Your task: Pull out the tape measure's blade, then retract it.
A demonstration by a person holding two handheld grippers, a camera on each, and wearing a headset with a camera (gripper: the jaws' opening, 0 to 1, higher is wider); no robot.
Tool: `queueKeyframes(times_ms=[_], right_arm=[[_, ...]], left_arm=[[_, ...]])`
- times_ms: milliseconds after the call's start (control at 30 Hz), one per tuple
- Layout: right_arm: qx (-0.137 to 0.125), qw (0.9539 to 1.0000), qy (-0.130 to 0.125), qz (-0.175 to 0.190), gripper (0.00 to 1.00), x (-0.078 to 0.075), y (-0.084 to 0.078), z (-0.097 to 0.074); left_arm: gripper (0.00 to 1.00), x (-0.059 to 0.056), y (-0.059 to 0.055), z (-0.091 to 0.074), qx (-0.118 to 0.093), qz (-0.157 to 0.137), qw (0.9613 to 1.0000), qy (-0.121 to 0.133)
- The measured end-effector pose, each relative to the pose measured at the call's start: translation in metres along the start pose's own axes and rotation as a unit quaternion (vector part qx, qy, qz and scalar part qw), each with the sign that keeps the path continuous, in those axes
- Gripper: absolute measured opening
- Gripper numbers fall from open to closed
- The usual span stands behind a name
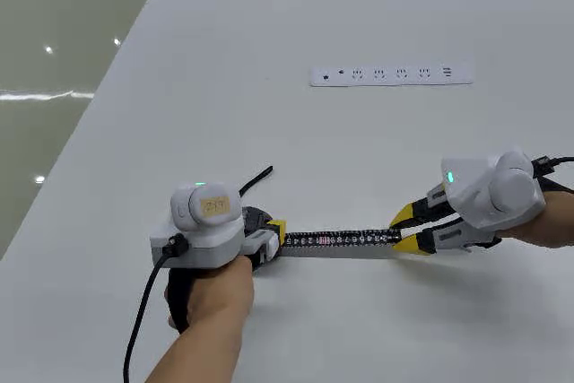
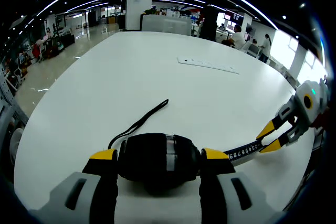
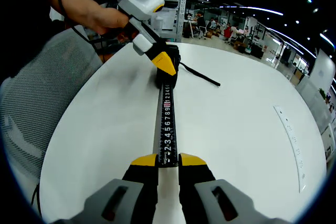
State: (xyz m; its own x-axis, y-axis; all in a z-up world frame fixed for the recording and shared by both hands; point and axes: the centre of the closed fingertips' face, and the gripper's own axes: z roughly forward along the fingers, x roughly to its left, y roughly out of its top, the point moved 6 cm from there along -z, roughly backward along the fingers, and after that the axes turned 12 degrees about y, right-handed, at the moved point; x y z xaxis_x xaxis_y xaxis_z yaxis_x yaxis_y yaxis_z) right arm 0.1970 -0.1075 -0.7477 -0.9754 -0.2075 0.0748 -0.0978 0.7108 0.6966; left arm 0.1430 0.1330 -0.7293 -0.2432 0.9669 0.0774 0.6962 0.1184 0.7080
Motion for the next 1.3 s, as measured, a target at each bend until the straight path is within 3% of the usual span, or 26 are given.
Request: queueKeyframes(times_ms=[1300], right_arm=[[-0.004, 1.0, 0.004, 0.003, 0.13, -0.0026, 0.0085, 0.0096]], left_arm=[[0.59, 0.0011, 0.0006, 0.0006, 0.002, -0.004, 1.0, 0.002]])
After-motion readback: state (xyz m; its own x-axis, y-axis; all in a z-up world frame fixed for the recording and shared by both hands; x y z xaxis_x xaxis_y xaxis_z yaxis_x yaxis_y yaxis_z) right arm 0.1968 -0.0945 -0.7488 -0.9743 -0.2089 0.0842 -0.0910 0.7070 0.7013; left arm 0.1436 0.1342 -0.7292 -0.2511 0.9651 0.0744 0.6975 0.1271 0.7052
